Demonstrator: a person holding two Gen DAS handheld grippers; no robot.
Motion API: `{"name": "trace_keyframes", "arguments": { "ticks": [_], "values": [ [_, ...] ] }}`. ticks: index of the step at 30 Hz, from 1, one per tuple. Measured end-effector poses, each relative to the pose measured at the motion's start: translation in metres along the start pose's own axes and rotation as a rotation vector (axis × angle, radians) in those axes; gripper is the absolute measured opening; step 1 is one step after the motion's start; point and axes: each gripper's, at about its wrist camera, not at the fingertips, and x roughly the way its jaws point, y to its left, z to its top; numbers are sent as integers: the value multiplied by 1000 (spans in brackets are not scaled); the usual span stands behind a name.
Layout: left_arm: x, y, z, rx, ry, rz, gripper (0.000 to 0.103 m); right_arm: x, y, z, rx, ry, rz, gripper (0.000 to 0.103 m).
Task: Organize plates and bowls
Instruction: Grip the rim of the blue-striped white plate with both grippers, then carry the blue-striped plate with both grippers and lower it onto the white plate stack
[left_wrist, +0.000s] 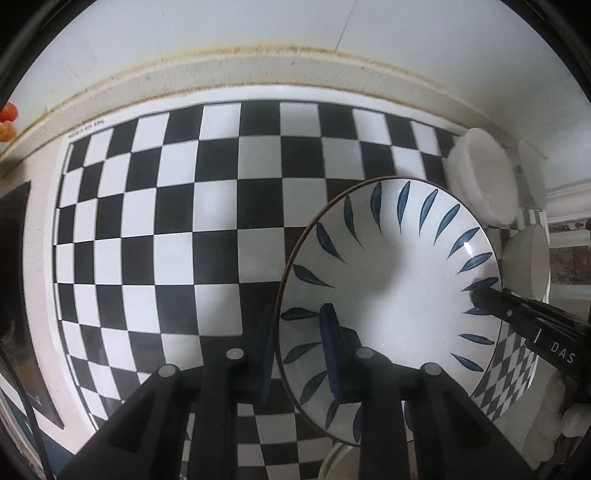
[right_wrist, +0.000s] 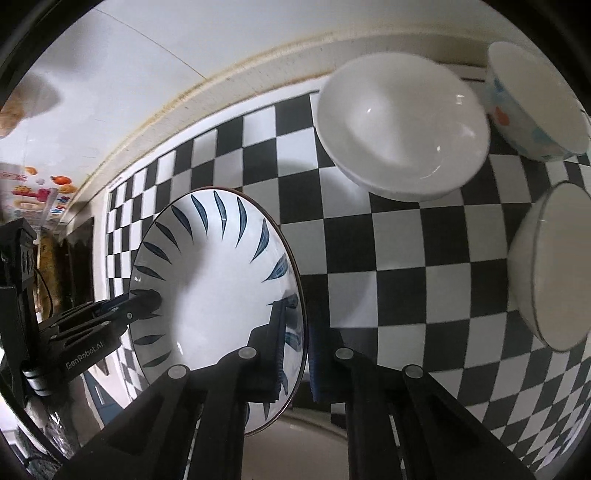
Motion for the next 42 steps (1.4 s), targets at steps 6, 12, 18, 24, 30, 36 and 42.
{"name": "trace_keyframes", "arguments": {
  "ticks": [6, 12, 18, 24, 30, 36, 42],
  "values": [
    [-34, -13, -24, 24, -71, -15, 21, -40, 0, -28, -9, -56, 31, 12],
    [-58, -37, -59, 67, -111, -18, 21, -80, -6, -61, -27, -106, 49, 11],
    [-67, -49, -93, 92, -121, -17, 21, -103, -11, -97, -45, -132, 52, 11],
    [-65, -55, -123, 94, -67, -6, 21, -105, -22, -135, -49, -111, 63, 11],
    [-48, -60, -146, 106, -19, 17, 21, -87, -31, -165, -48, -70, 60, 11],
    [-26, -63, -162, 110, 32, 27, 21, -69, -41, -182, -41, -34, 46, 11],
    [-8, -65, -166, 101, 70, 36, 21, -49, -50, -189, -39, 5, 32, 11]
  ]
}}
